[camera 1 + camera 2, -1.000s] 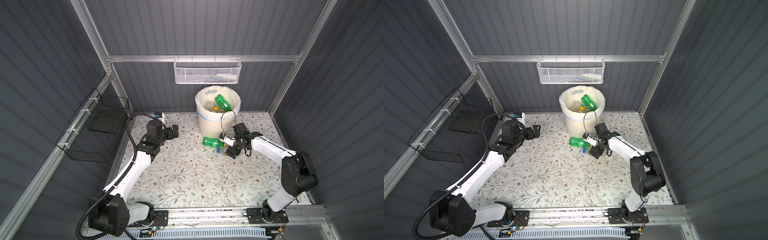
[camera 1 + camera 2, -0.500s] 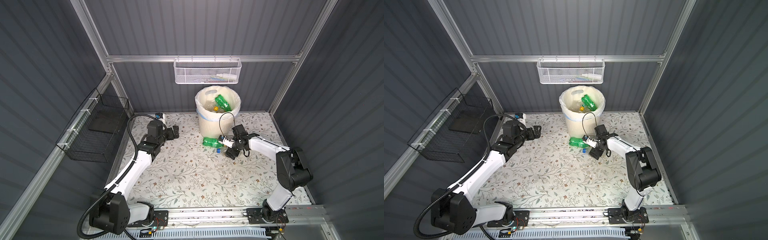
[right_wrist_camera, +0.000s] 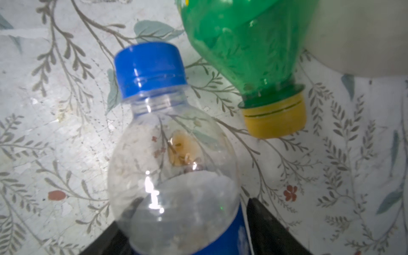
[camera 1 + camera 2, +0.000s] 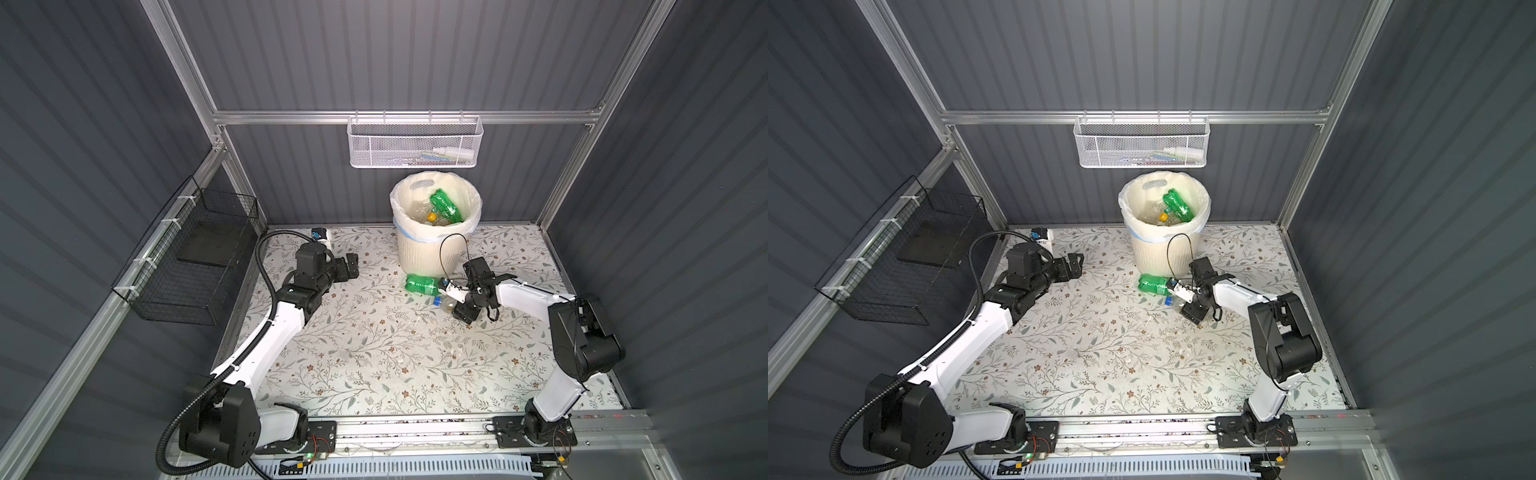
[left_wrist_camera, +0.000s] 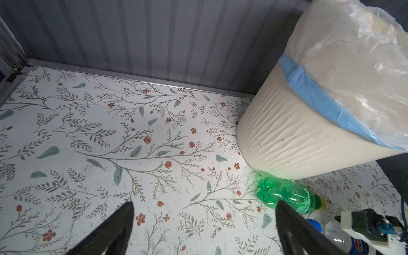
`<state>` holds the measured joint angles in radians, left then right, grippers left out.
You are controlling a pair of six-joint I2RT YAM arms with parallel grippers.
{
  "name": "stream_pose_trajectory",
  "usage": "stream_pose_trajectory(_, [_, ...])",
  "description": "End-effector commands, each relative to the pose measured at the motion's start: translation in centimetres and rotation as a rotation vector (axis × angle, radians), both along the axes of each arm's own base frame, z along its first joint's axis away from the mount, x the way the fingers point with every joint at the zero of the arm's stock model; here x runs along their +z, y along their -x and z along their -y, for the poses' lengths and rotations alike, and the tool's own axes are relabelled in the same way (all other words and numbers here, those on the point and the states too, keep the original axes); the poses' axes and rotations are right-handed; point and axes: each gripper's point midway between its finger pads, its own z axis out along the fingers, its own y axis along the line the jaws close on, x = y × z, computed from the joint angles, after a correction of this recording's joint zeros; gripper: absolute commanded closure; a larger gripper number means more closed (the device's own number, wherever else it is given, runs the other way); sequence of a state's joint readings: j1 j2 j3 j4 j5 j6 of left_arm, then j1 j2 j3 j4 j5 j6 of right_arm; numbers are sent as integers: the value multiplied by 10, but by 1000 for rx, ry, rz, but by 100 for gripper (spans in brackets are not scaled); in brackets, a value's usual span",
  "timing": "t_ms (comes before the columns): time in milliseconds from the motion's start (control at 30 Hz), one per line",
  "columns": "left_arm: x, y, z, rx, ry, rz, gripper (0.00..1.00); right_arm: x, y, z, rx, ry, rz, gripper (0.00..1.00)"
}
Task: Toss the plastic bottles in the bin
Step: 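Lower the right gripper onto the blue-capped Pepsi bottle and close it, then lift the Pepsi bottle and release it over the bin with the right gripper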
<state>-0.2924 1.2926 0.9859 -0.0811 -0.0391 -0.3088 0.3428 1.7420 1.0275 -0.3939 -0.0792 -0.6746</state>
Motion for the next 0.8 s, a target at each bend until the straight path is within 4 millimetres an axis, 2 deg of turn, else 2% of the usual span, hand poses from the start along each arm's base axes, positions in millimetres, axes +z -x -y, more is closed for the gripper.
stream_pose_trajectory(0, [-6,0,-1,0,12,-10,0,4,-2,-3,-25,-17,31,31])
stream_pose_trajectory(133, [-5,2,-2,4,12,-7,0,7,5,-6,-44,-39,44,37])
stream_pose_trajectory(400, [-9,2,3,-16,35,-15,0,22,10,-6,-101,-96,97,42])
stream_pose_trajectory(600, [-7,5,3,-26,32,-4,0,48,16,-8,-200,-183,137,45])
stream_pose_trajectory(767, [-10,9,6,-48,41,3,0,86,18,0,-329,-304,275,44])
